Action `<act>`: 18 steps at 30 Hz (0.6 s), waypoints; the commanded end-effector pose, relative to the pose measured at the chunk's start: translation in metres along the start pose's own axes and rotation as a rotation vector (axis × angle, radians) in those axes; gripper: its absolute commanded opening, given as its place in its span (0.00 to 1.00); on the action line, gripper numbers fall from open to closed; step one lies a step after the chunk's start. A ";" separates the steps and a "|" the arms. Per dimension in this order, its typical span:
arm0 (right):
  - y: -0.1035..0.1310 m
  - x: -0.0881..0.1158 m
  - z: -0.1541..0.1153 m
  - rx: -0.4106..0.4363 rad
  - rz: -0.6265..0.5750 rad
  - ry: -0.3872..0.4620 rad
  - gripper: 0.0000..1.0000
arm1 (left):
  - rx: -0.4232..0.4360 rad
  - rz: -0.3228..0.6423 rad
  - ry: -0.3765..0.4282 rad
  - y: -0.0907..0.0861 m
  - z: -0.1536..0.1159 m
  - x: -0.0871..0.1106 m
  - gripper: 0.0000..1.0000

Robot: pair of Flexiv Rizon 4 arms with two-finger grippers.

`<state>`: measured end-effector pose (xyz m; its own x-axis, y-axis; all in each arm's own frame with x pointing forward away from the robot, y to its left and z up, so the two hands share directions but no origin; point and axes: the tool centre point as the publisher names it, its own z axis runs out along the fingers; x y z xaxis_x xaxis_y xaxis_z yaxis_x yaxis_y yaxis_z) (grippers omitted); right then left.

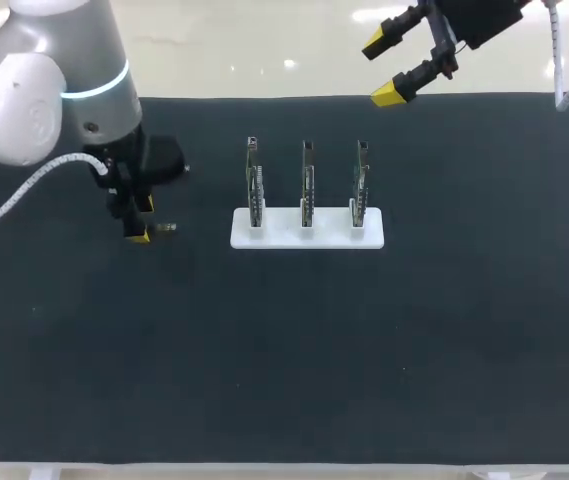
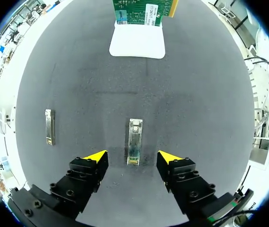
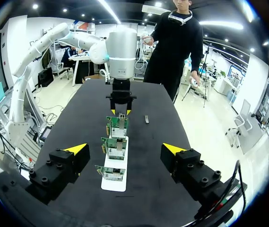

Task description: Pick up the optical module with the left hand, and insert it into the network port with the right hand.

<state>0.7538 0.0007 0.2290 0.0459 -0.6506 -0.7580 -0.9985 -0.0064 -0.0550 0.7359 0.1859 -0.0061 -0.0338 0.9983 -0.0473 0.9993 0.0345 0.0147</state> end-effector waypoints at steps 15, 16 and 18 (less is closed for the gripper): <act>0.000 0.000 0.000 -0.001 -0.001 -0.002 1.00 | 0.000 -0.003 -0.006 0.002 0.005 0.003 0.52; 0.000 0.000 0.000 -0.001 -0.001 -0.002 1.00 | 0.001 -0.003 -0.007 0.002 0.006 0.003 0.45; 0.000 0.000 0.000 -0.001 -0.001 -0.002 1.00 | 0.001 -0.003 -0.007 0.001 0.007 0.003 0.40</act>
<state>0.7538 0.0007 0.2290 0.0459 -0.6506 -0.7580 -0.9985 -0.0064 -0.0550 0.7366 0.1881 -0.0115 -0.0385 0.9979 -0.0525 0.9991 0.0393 0.0136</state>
